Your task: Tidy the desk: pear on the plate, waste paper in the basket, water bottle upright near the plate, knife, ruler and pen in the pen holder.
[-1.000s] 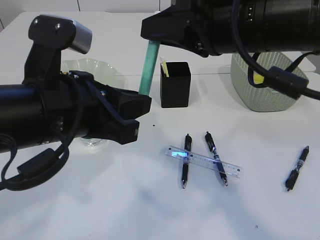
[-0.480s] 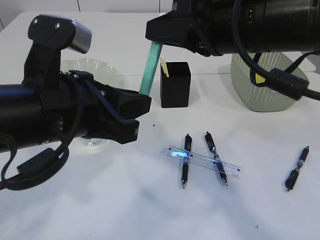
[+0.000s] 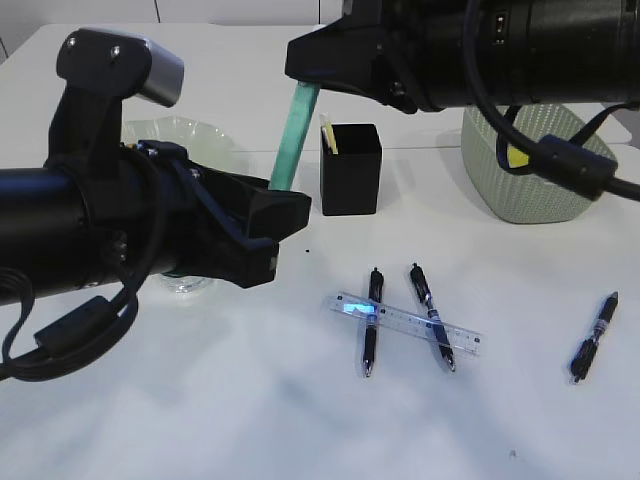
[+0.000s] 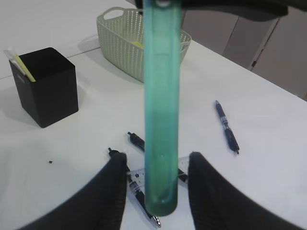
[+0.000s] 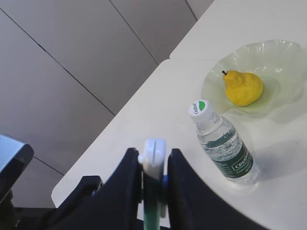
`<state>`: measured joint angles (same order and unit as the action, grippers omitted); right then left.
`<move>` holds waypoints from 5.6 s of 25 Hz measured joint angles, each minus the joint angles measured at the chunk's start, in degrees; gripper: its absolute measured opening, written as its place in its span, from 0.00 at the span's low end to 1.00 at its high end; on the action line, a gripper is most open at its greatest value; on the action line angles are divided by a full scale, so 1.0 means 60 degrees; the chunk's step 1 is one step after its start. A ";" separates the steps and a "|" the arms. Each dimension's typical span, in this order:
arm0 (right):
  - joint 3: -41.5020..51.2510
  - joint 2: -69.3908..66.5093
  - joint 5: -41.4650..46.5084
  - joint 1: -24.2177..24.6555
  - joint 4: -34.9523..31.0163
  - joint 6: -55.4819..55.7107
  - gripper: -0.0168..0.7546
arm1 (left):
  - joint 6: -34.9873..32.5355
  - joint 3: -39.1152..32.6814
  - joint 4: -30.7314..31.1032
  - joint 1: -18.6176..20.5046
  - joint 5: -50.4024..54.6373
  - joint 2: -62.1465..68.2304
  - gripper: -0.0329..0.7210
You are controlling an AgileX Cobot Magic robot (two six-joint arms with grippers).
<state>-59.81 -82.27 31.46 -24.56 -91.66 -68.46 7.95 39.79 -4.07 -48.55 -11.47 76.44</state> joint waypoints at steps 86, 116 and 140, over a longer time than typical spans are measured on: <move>-0.6553 -0.7453 -0.4265 0.1682 -0.0497 -0.3960 0.16 | 0.0000 0.0000 0.0357 0.6209 0.3839 -0.1988 0.69; -0.6780 -0.6901 -0.3507 0.1682 -0.1190 -0.4024 0.55 | 0.0000 0.0000 0.0362 0.6209 0.3807 -0.1988 0.68; -0.4182 -0.3746 -0.0043 0.1682 0.7950 0.5249 0.55 | 0.0000 0.0000 0.0378 0.6209 0.3807 -0.1988 0.67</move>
<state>-84.90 -104.74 31.20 -14.47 -43.96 -36.97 7.95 39.79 -1.81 -11.29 11.38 64.51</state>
